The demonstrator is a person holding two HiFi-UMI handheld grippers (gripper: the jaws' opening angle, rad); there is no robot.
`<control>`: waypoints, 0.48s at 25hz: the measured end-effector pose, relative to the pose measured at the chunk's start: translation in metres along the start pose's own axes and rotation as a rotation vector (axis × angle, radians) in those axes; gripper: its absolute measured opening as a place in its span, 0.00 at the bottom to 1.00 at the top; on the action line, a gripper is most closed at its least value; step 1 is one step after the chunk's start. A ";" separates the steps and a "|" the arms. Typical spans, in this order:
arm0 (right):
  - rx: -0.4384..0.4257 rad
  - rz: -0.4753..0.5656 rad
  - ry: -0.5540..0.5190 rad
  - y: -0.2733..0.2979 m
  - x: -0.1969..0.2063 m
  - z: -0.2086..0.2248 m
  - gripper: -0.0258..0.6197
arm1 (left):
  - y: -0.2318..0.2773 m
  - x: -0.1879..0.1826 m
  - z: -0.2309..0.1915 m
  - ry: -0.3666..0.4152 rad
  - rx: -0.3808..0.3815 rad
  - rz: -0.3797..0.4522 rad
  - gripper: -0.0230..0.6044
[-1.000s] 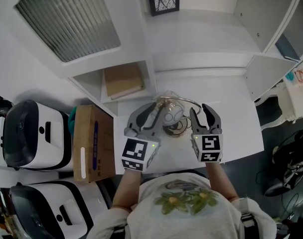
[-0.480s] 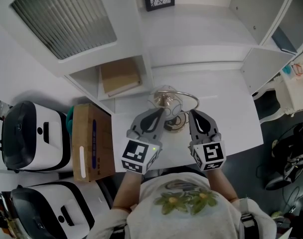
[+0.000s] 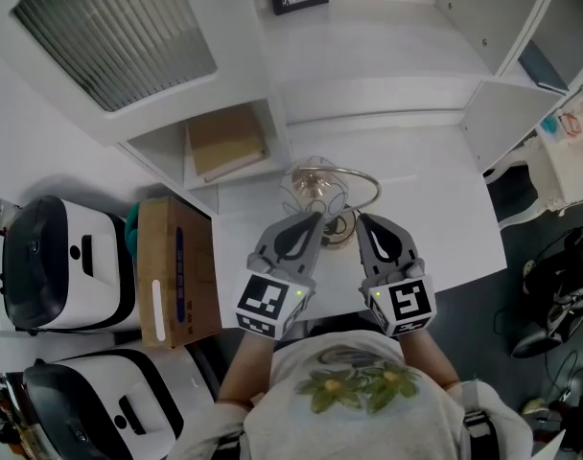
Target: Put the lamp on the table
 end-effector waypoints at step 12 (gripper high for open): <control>-0.020 -0.005 0.012 -0.004 0.000 -0.005 0.09 | -0.007 -0.009 0.006 -0.026 0.021 0.014 0.08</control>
Point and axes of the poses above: the fingertips, and each gripper's own axes: y forward along the fingers, z to its right, x out of its underside, the point moved 7 cm from there along -y, backward along the fingers, and after that the axes turned 15 degrees about -x, right-handed, at the moved point
